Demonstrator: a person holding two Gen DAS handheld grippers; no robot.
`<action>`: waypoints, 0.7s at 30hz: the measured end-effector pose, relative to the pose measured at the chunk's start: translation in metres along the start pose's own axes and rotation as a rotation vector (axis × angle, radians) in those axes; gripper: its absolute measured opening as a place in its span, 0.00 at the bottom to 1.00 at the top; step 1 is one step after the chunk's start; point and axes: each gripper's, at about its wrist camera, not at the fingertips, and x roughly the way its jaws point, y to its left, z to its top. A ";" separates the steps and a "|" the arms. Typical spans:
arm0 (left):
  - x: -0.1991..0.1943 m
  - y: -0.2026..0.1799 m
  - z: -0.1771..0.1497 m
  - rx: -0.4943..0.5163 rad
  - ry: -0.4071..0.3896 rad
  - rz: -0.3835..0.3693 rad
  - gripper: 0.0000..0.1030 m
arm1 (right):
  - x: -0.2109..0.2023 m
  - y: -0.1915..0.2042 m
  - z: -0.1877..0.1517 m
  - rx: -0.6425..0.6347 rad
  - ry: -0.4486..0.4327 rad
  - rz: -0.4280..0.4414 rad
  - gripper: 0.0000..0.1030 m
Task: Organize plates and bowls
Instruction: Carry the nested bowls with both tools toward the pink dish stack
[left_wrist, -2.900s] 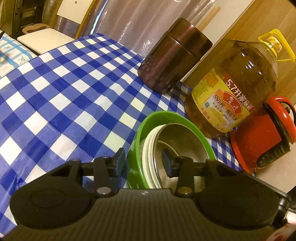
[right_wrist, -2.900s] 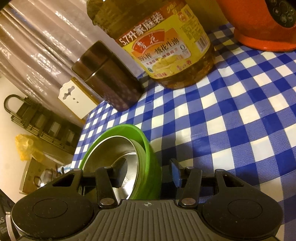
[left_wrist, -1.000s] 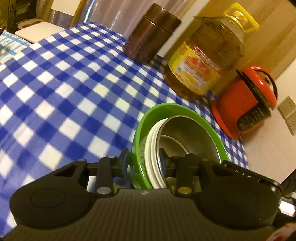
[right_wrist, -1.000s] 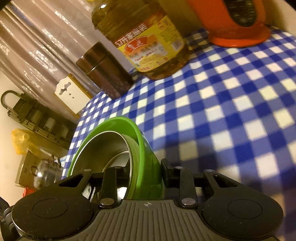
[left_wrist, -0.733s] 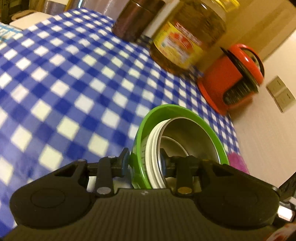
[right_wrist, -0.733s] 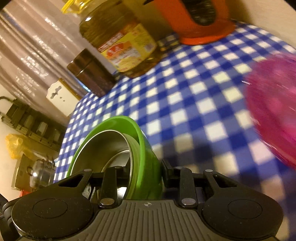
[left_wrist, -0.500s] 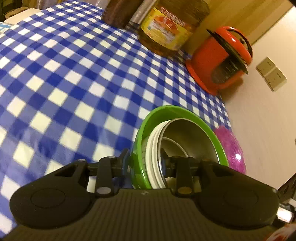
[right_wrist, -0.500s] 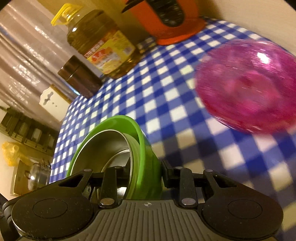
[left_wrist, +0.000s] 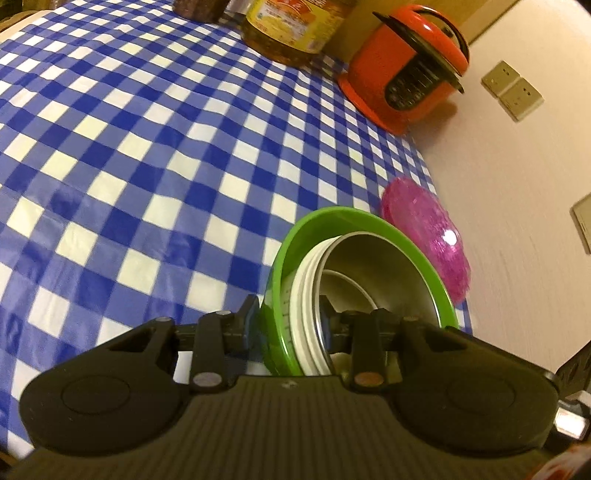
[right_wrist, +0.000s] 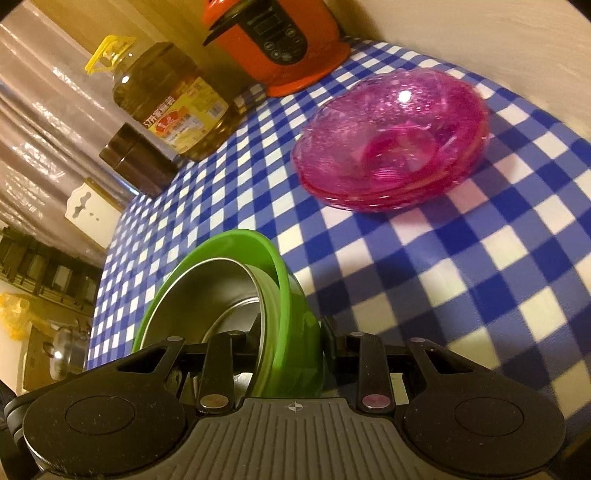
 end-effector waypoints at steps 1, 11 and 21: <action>0.000 -0.002 -0.001 0.003 0.003 -0.002 0.28 | -0.003 -0.002 0.000 0.000 -0.001 -0.002 0.29; -0.007 -0.022 -0.011 0.033 0.021 -0.023 0.28 | -0.027 -0.013 -0.001 0.015 -0.024 -0.013 0.29; -0.014 -0.043 -0.015 0.060 0.026 -0.048 0.28 | -0.049 -0.021 0.002 0.033 -0.050 -0.027 0.29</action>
